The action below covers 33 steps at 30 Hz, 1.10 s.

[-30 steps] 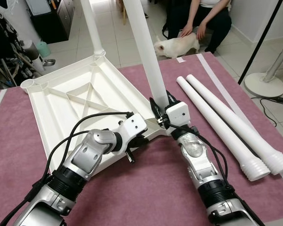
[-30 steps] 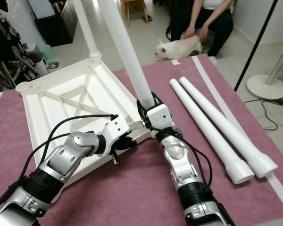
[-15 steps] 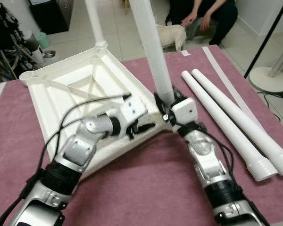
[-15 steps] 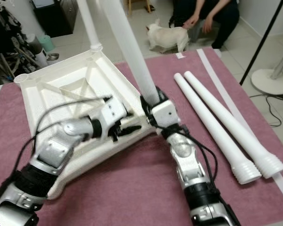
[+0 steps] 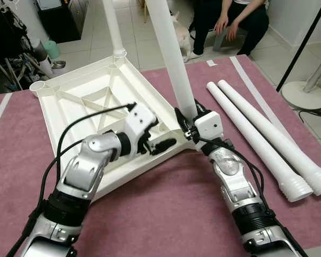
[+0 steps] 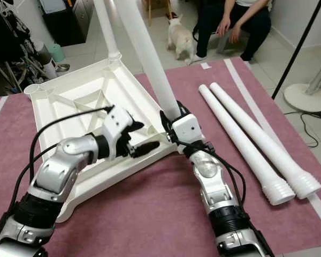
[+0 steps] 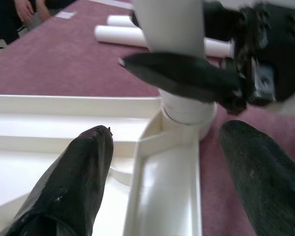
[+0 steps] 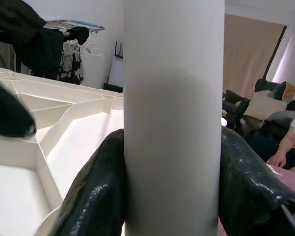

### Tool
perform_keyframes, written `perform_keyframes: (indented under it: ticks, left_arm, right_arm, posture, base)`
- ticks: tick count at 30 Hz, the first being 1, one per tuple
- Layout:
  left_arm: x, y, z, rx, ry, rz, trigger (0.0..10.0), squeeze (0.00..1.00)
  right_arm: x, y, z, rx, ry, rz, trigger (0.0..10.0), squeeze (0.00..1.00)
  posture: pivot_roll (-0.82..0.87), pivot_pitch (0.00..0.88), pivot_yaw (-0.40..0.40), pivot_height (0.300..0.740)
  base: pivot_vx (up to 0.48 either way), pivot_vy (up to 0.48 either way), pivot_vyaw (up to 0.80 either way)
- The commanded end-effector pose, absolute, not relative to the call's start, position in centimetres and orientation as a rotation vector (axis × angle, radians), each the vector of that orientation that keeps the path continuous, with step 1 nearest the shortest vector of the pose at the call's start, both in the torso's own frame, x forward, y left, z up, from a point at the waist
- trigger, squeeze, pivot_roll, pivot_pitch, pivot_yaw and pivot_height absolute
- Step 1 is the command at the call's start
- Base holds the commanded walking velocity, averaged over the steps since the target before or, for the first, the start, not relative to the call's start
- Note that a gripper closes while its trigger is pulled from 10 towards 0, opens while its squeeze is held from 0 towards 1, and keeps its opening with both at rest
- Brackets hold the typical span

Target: Building children table

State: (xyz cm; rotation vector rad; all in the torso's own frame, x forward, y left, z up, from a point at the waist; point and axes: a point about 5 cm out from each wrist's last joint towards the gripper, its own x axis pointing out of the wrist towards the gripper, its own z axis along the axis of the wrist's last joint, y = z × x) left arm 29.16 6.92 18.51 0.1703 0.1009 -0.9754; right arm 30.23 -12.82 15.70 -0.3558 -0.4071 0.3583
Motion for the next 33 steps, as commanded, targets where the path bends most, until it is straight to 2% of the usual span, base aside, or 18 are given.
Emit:
perform_keyframes:
  ticks: [1, 6, 12, 18, 20, 24, 28, 33]
  left_arm:
    - [30.5, 8.4, 20.2, 0.06, 0.045, -0.75, 10.0, 0.0]
    - [31.6, 9.1, 23.5, -0.043, -0.097, -0.645, 10.0, 0.0]
    - [30.7, 8.1, 26.6, -0.136, -0.22, -0.731, 10.0, 0.0]
    - [29.5, 6.9, 27.5, -0.23, -0.24, -0.852, 10.0, 0.0]
    - [29.0, 6.0, 27.6, -0.231, -0.249, -0.912, 10.0, 0.0]
    - [28.9, 5.4, 27.9, -0.252, -0.257, -0.932, 10.0, 0.0]
    - [29.6, 4.3, 29.1, -0.305, -0.269, -0.901, 10.0, 0.0]
    - [29.7, 4.0, 29.3, -0.31, -0.263, -0.89, 10.0, 0.0]
  right_arm:
    - [30.5, -13.3, 17.0, -0.373, -0.447, 0.333, 10.0, 0.0]
    - [30.8, -13.9, 19.4, -0.417, -0.527, 0.329, 10.0, 0.0]
    - [31.0, -14.0, 20.5, -0.419, -0.546, 0.348, 10.0, 0.0]
    - [31.2, -13.2, 20.6, -0.384, -0.542, 0.387, 10.0, 0.0]
    - [32.1, -13.3, 20.8, -0.325, -0.524, 0.376, 10.0, 0.0]
    - [32.7, -13.3, 21.0, -0.32, -0.513, 0.386, 10.0, 0.0]
    - [32.8, -11.7, 20.7, -0.366, -0.509, 0.473, 10.0, 0.0]
    - [32.7, -11.3, 20.5, -0.358, -0.502, 0.493, 10.0, 0.0]
  posture:
    - [-0.05, 0.0, 0.129, 0.74]
    - [-0.05, 0.0, 0.124, 0.74]
    - [-0.05, 0.0, 0.118, 0.74]
    - [-0.05, 0.0, 0.114, 0.74]
    - [-0.05, 0.0, 0.11, 0.74]
    - [-0.05, 0.0, 0.109, 0.74]
    - [-0.04, 0.0, 0.104, 0.74]
    - [-0.04, 0.0, 0.103, 0.74]
  base:
    - [0.0, 0.0, 0.0]
    - [0.0, 0.0, 0.0]
    - [0.0, 0.0, 0.0]
    - [0.0, 0.0, 0.0]
    - [0.0, 0.0, 0.0]
    - [0.0, 0.0, 0.0]
    - [0.0, 0.0, 0.0]
    - [0.0, 0.0, 0.0]
